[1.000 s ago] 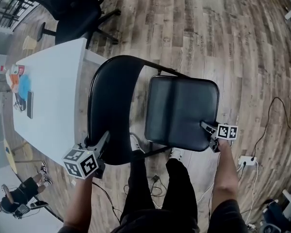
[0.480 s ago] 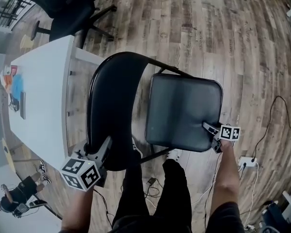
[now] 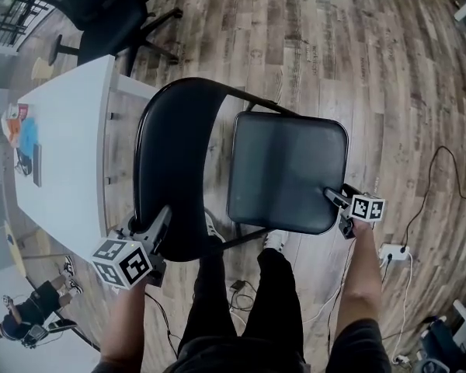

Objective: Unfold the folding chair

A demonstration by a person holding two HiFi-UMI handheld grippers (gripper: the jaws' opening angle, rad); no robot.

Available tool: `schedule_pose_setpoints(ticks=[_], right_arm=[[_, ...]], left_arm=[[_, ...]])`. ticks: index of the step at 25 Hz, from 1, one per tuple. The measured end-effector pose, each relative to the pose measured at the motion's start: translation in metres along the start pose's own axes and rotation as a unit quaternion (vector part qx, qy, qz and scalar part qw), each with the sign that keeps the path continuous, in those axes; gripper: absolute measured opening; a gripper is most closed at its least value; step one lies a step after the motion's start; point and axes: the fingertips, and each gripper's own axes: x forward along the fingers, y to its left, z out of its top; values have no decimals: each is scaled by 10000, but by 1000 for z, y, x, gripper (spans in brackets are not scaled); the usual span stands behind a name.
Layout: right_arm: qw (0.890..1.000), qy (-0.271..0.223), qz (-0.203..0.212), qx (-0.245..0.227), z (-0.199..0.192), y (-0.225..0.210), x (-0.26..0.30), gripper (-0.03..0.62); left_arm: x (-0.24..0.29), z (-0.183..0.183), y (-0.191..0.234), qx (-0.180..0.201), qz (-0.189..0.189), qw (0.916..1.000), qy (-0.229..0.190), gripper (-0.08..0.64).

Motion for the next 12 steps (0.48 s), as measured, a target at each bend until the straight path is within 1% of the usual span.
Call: schedule_pose_setpoints(ticks=[1, 3, 5, 6, 7, 9, 10, 12], right_arm=[[9998, -63, -97, -160, 5, 2, -10, 423], [9982, -416, -152, -405, 24, 22, -35, 423], [9936, -972, -8, -572, 50, 65, -67, 423], [9896, -1275, 182, -648, 63, 94, -84, 423], [9839, -1570, 425, -738, 75, 128, -104, 423], [9688, -2081, 891, -1014, 93, 207, -147, 423], [9599, -2291, 1050, -1228, 101, 247, -169, 422], [9393, -2654, 1244, -1785, 116, 320, -206, 422]], left_arm=[[-3, 0, 1, -44, 52, 10000, -4, 141], [-13, 0, 3, -62, 195, 9998, 6, 156], [-27, 0, 5, -66, 345, 9994, 51, 179], [-35, 0, 6, -80, 424, 9990, 64, 181], [-46, 0, 6, -52, 525, 9986, 60, 181], [-72, 4, 2, 130, 764, 9970, -7, 181], [-85, 9, -1, 213, 847, 9961, -119, 177], [-104, 30, -8, 289, 843, 9943, -578, 146]])
